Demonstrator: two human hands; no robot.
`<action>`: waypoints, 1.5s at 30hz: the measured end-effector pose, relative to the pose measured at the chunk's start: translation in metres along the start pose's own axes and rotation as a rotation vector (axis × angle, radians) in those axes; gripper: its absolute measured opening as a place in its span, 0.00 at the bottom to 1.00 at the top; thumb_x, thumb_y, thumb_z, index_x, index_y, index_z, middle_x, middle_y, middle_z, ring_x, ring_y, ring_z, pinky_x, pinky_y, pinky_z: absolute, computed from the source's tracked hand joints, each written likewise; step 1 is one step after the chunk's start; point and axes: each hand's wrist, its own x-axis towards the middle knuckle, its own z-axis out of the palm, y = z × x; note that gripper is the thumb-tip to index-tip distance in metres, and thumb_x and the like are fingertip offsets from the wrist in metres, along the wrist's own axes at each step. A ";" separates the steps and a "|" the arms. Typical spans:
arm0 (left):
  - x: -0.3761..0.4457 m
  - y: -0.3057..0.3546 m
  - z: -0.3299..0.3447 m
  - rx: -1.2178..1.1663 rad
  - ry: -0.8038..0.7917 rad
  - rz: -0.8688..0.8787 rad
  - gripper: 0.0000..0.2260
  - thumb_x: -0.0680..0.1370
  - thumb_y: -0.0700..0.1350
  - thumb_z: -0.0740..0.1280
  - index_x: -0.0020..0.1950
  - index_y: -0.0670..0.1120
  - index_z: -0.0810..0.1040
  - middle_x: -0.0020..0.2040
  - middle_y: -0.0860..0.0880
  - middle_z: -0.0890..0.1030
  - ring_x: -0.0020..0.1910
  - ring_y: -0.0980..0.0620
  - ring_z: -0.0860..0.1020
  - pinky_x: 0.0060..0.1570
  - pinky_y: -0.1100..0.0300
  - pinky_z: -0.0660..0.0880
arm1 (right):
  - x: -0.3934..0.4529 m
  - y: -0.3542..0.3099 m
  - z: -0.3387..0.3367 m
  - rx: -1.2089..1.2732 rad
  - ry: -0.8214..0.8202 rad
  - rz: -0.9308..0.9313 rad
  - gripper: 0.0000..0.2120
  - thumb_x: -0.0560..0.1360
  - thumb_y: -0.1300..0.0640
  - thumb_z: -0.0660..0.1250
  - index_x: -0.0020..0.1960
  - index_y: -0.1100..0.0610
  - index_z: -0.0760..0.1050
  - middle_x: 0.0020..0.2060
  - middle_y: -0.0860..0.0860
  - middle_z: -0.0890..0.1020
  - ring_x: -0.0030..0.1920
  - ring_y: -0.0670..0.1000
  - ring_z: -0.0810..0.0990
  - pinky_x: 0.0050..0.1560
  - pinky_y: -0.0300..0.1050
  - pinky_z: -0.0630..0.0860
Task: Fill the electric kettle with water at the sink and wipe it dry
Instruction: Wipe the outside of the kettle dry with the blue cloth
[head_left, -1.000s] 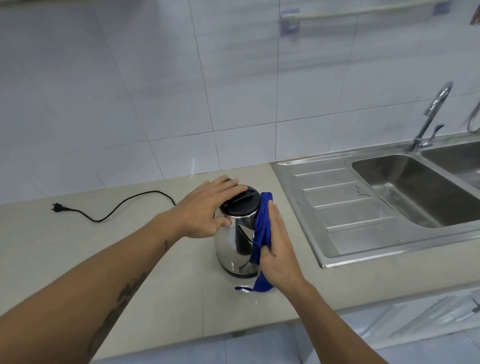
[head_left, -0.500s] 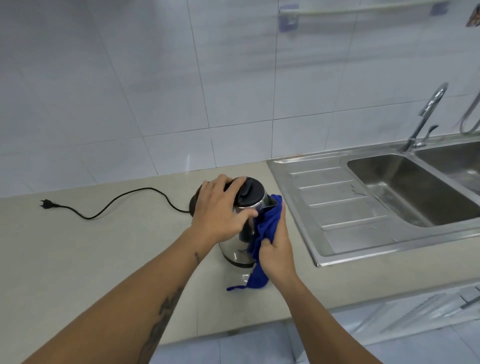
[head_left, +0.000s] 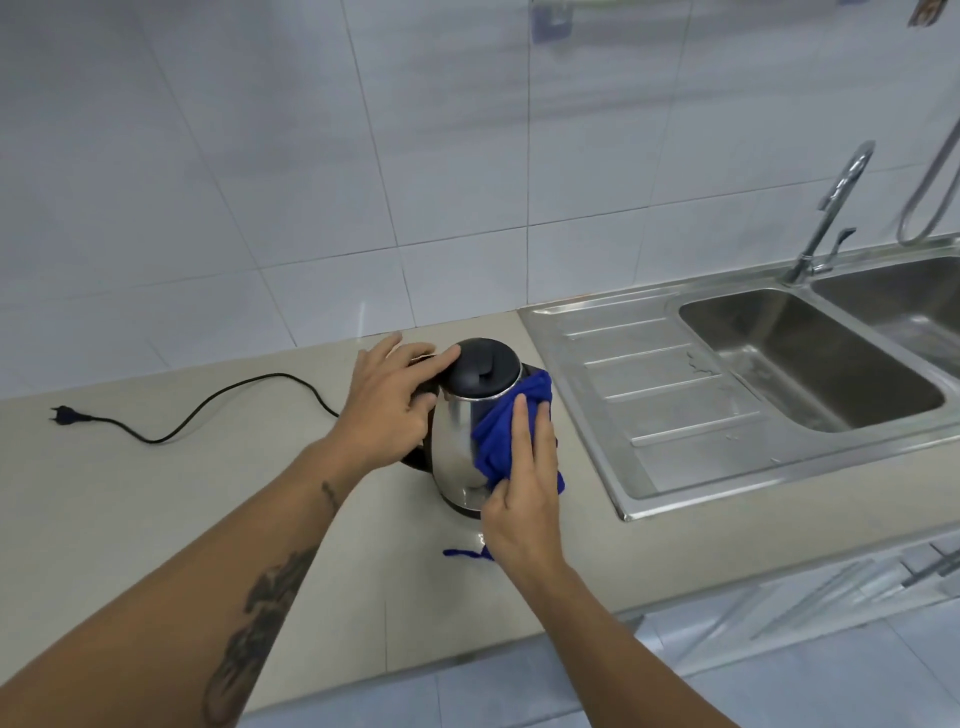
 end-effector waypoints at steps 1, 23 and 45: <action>-0.003 0.001 0.003 -0.047 -0.023 -0.045 0.28 0.78 0.36 0.63 0.75 0.57 0.68 0.71 0.52 0.71 0.72 0.44 0.62 0.72 0.55 0.56 | 0.000 0.001 0.000 0.005 -0.007 0.017 0.45 0.72 0.74 0.54 0.83 0.47 0.48 0.81 0.43 0.45 0.83 0.54 0.50 0.74 0.61 0.67; -0.023 0.054 0.021 0.160 0.014 -0.047 0.25 0.80 0.45 0.62 0.77 0.57 0.63 0.66 0.53 0.72 0.58 0.46 0.71 0.56 0.46 0.75 | 0.019 0.015 -0.007 -0.038 0.017 0.157 0.53 0.72 0.77 0.60 0.81 0.40 0.40 0.83 0.51 0.45 0.81 0.59 0.55 0.67 0.58 0.76; 0.012 0.065 0.014 0.270 -0.029 0.222 0.24 0.77 0.48 0.60 0.74 0.47 0.67 0.76 0.47 0.65 0.73 0.46 0.63 0.71 0.49 0.64 | 0.038 0.016 -0.020 0.153 -0.048 0.288 0.48 0.71 0.74 0.58 0.83 0.46 0.44 0.82 0.51 0.57 0.79 0.56 0.62 0.75 0.57 0.67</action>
